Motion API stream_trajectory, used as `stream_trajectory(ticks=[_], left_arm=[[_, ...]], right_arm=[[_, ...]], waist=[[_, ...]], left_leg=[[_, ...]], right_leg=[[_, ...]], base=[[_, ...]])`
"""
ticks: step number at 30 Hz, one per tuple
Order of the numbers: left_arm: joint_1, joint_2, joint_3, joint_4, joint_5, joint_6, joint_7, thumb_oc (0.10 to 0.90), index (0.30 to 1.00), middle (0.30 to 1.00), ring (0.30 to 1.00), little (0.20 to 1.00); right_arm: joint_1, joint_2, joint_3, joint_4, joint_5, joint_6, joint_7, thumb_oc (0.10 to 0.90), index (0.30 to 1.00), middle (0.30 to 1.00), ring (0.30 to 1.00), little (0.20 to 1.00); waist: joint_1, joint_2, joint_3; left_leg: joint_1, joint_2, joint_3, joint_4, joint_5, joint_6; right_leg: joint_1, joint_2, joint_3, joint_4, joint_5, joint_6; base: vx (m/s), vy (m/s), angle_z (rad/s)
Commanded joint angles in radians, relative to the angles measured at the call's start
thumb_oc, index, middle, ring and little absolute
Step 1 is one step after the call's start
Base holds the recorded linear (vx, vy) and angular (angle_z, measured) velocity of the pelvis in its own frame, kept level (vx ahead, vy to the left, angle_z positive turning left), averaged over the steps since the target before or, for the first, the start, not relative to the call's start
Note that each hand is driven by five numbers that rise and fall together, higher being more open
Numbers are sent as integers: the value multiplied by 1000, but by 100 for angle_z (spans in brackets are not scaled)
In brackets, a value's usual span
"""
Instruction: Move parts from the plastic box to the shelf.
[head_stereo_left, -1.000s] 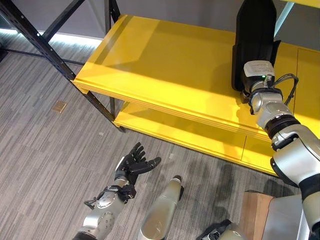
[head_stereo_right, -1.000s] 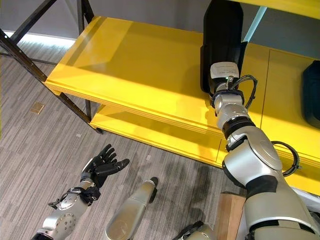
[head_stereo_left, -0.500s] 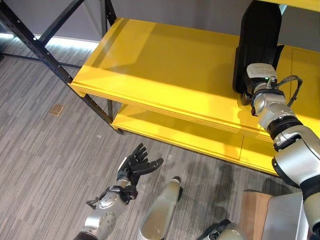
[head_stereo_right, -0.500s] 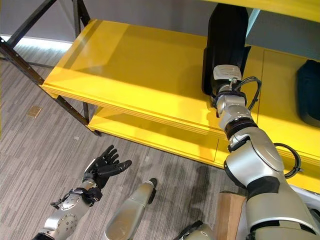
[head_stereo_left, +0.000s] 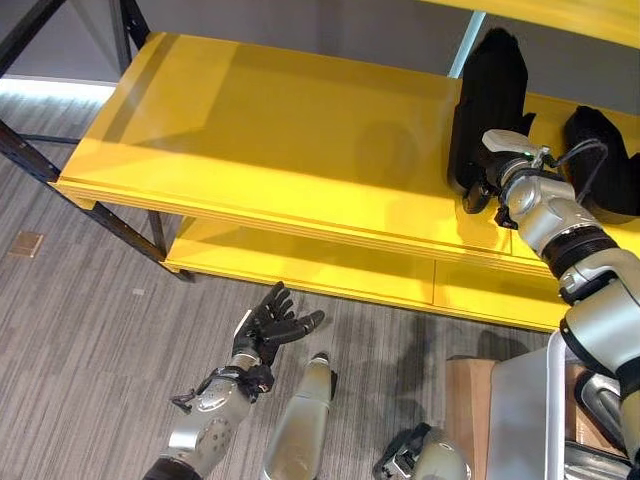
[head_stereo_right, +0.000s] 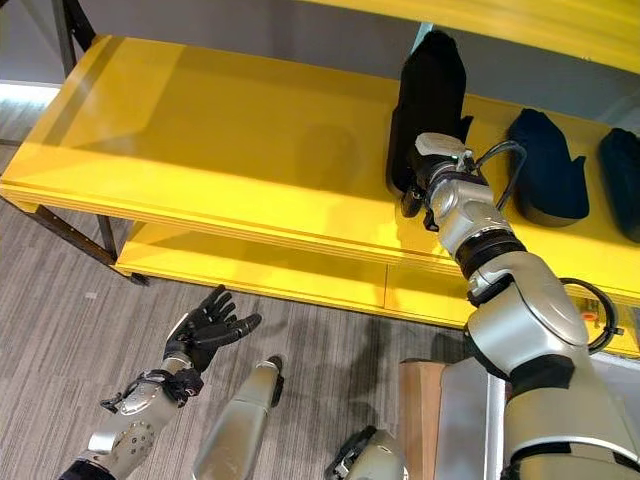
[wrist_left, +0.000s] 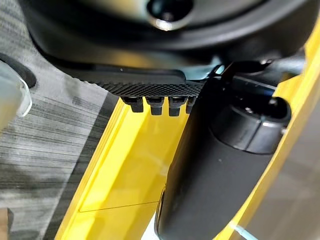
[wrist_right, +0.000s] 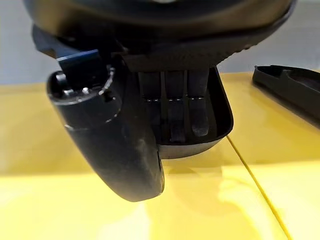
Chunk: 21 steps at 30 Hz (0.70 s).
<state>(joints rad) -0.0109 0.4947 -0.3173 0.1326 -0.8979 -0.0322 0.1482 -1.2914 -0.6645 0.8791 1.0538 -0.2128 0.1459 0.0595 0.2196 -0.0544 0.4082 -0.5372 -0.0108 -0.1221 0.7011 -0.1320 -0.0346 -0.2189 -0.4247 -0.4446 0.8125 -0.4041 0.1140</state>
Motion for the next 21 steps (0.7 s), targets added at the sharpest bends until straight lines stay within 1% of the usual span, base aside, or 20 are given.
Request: stream_trajectory(ticks=[1,8,21], left_arm=[[-5,26,64,-70,-14,-73,-13,900,1000,1000,1000,1000],[-2,28,71,-78,-18,-74,-12,900,1000,1000,1000,1000],[1,29,69,-75,-26,-79,-11,900,1000,1000,1000,1000]], right_arm=[[-176,-96,37,-18,25,-8,-47,400,300,300,300,300],[-183,-71,57,-5,2,-9,-30,400,300,300,300,300],[-198,-1,92,51,-44,-20,-6,400,300,300,300,300]], waist=[[7,-8,-56],[10,-13,-55],[37,-8,-46]], left_leg=[[92,120,-53,41,-197,-31],[86,121,-53,45,-198,-30],[69,114,-61,42,-188,-30]], right_leg=[[-15,-11,30,-42,90,-2],[-18,-6,29,-41,92,-2],[-26,-6,22,-35,94,-2]], base=[[15,3,-7],[4,0,-3],[0,0,0]])
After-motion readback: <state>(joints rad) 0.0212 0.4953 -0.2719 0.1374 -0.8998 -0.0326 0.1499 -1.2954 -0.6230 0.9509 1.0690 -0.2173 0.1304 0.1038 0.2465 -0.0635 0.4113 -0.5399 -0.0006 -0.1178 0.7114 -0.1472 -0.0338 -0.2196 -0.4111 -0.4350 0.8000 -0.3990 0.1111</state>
